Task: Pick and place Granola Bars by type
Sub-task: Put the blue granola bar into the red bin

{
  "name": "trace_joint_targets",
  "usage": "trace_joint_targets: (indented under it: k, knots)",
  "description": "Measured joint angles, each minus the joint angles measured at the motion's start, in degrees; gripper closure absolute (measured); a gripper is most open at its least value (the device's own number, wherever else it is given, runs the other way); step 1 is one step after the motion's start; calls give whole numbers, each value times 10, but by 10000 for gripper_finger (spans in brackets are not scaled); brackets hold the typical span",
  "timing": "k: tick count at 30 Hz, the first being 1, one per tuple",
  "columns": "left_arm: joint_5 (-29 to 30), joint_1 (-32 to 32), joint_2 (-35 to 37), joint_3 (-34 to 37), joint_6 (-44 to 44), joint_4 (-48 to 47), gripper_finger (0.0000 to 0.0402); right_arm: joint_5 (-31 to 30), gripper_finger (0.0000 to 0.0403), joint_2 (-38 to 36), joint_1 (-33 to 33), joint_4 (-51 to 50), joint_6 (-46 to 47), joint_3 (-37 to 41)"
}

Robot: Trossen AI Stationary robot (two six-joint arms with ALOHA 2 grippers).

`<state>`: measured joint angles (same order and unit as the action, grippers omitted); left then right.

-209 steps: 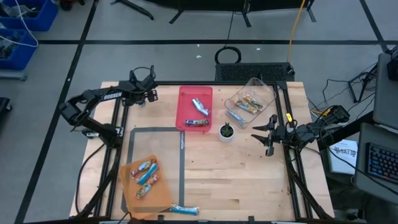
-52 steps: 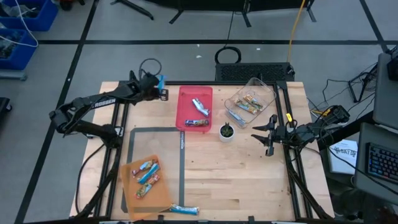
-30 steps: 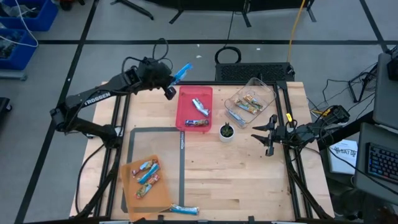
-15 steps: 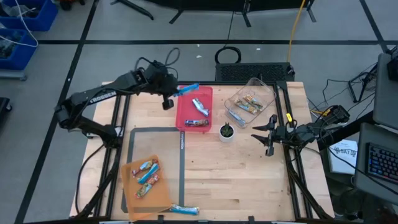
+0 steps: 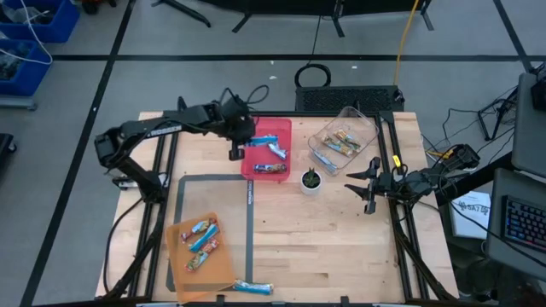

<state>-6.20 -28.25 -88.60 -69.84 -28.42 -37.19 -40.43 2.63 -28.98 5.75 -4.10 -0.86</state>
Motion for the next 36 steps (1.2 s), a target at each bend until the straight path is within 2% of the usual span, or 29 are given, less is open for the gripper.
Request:
trace_joint_targets:
  k: [22,36]
  knots:
    - [1,22,-97,0,-2,66,398,0,261,0,0,0,0,0]
    - [-30,26,-137,0,2,73,398,0,261,0,0,0,0,0]
